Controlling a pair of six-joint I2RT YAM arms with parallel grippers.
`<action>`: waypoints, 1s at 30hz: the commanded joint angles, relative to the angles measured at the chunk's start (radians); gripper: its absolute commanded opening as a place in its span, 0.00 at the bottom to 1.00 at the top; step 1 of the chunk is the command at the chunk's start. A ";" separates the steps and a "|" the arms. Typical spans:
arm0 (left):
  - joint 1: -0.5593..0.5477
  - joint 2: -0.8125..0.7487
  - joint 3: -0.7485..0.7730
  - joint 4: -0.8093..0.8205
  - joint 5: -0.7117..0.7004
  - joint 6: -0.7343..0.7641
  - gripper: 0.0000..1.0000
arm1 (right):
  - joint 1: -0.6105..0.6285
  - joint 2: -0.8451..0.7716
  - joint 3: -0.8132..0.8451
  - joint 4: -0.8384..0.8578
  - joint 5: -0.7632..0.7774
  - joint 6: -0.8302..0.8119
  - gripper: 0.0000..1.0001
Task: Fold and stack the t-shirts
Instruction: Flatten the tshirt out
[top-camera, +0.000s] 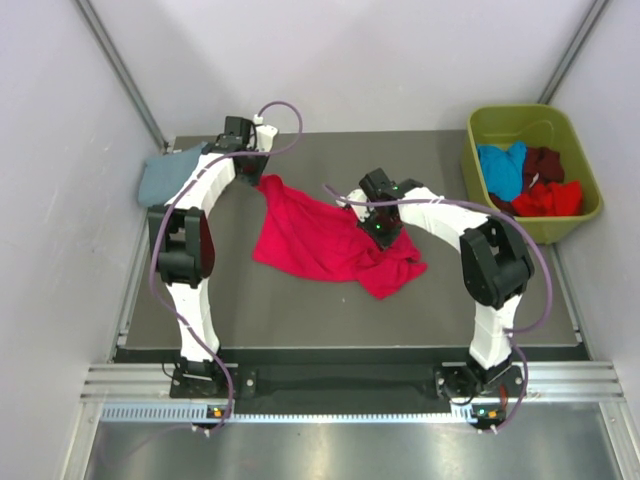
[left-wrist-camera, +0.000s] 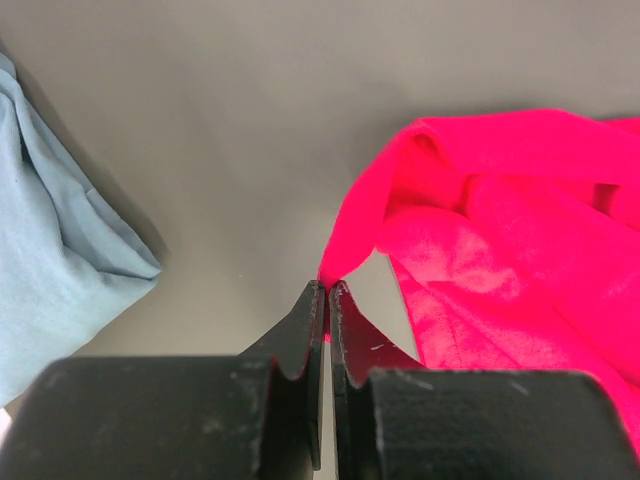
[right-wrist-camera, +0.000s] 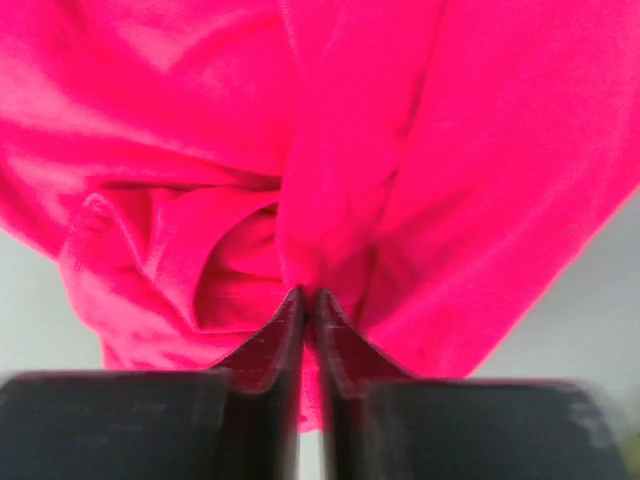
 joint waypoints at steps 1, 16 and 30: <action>0.009 -0.066 -0.006 0.049 0.020 -0.021 0.00 | 0.002 -0.004 0.050 0.012 0.077 -0.013 0.00; 0.009 -0.058 0.021 0.038 0.029 -0.025 0.00 | -0.174 0.034 0.322 0.071 0.236 -0.047 0.00; 0.009 -0.056 0.040 0.004 0.041 -0.047 0.00 | -0.248 0.109 0.365 0.117 0.239 -0.035 0.47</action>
